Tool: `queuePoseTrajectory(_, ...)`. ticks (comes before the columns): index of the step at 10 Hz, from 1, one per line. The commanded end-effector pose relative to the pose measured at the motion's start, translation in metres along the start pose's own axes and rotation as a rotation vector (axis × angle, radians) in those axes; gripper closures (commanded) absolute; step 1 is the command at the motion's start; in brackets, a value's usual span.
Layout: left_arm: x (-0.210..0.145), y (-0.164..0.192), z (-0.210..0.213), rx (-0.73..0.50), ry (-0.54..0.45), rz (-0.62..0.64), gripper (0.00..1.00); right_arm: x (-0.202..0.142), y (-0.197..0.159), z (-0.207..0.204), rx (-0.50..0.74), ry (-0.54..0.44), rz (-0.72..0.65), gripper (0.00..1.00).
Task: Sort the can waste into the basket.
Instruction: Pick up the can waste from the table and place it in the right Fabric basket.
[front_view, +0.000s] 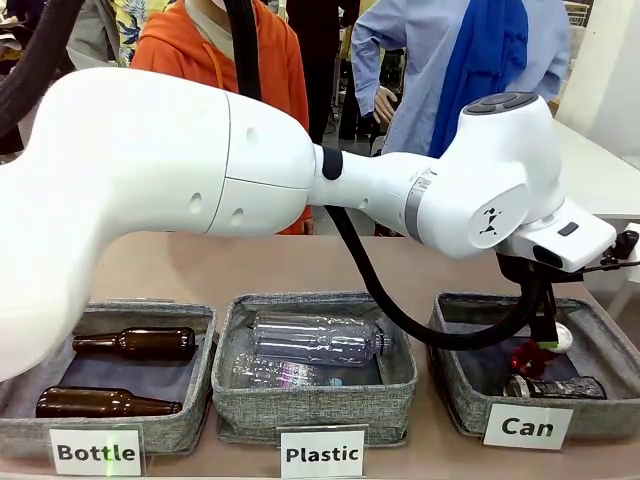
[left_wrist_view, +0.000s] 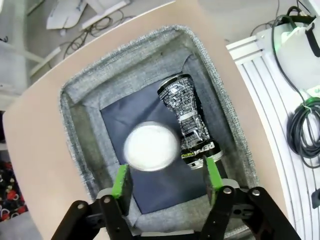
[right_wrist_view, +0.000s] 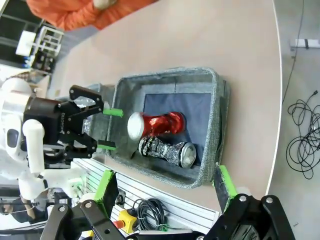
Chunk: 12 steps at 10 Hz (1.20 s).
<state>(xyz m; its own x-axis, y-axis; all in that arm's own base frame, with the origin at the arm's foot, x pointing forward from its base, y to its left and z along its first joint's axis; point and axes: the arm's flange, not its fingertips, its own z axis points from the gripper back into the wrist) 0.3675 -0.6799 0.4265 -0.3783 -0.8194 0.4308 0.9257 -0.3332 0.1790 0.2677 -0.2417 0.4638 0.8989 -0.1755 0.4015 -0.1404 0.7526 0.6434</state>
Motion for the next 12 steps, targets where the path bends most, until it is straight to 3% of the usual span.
queuePoseTrajectory(1,0.003,0.007,0.001,0.019,0.024,-0.007,0.00,0.003,-0.002,0.005,0.003,0.019,0.008,0.00)
queuePoseTrajectory(6,-0.017,0.005,0.025,-0.031,0.052,0.082,0.00,0.009,0.005,-0.007,0.008,0.001,0.049,0.00)
queuePoseTrajectory(7,-0.026,-0.003,0.042,-0.025,0.076,0.108,0.00,0.019,0.010,-0.017,0.015,0.011,0.099,0.00)
queuePoseTrajectory(9,-0.057,-0.025,0.093,-0.050,0.124,0.197,0.00,0.058,0.023,-0.056,0.045,-0.067,0.200,0.00)
queuePoseTrajectory(11,-0.104,-0.057,0.152,-0.051,0.068,0.348,0.00,0.083,0.039,-0.106,0.113,-0.069,0.218,0.00)
queuePoseTrajectory(12,-0.139,-0.078,0.185,0.011,0.034,0.482,0.00,0.092,0.052,-0.134,0.211,-0.038,0.193,0.00)
